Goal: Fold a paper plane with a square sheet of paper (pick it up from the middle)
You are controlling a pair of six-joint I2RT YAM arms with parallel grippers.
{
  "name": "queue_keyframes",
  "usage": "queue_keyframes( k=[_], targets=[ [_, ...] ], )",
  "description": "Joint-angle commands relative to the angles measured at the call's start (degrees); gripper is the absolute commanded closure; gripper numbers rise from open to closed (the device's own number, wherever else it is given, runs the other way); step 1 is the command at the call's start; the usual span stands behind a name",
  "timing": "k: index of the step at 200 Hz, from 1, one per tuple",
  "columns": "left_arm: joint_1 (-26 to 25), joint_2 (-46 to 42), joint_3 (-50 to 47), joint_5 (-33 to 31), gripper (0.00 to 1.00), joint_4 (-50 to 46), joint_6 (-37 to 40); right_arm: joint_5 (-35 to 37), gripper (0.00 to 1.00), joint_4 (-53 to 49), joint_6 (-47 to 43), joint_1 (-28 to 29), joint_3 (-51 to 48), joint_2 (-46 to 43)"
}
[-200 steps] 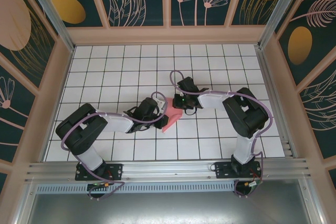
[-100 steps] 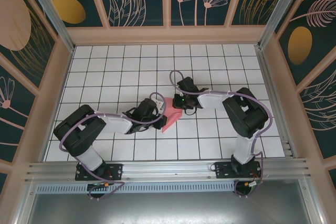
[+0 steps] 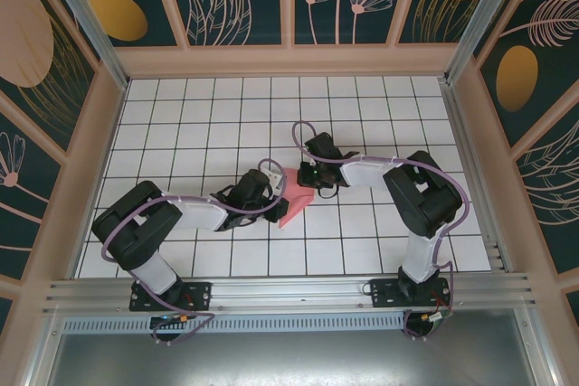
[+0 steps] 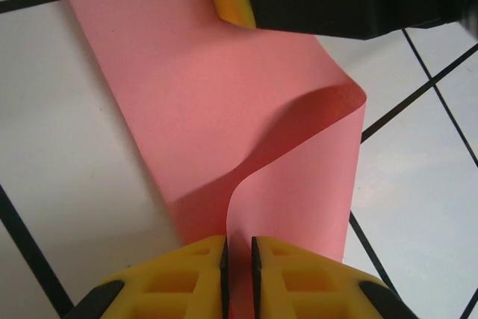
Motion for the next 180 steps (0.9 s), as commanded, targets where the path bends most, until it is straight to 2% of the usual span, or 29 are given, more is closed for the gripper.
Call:
queue_keyframes(
  k=[1, 36, 66, 180],
  targets=[
    [0.3, -2.4, -0.8, 0.8, 0.82, 1.8, 1.4, 1.2, 0.83, -5.0, -0.6, 0.9, -0.9, 4.0],
    [0.3, -2.1, 0.1, -1.5, 0.82, -0.6, 2.0, 1.2, 0.83, -5.0, -0.6, 0.9, -1.0, 4.1],
    [0.3, 0.1, 1.0, 0.0, 0.82, -0.2, 2.2, 1.2, 0.83, -5.2, -0.7, 0.9, -0.8, 4.1],
    [0.3, 2.1, 2.4, -2.0, 0.82, -1.5, 3.1, 1.0, 0.83, -5.3, -0.5, 1.1, -0.6, 4.6]
  ],
)
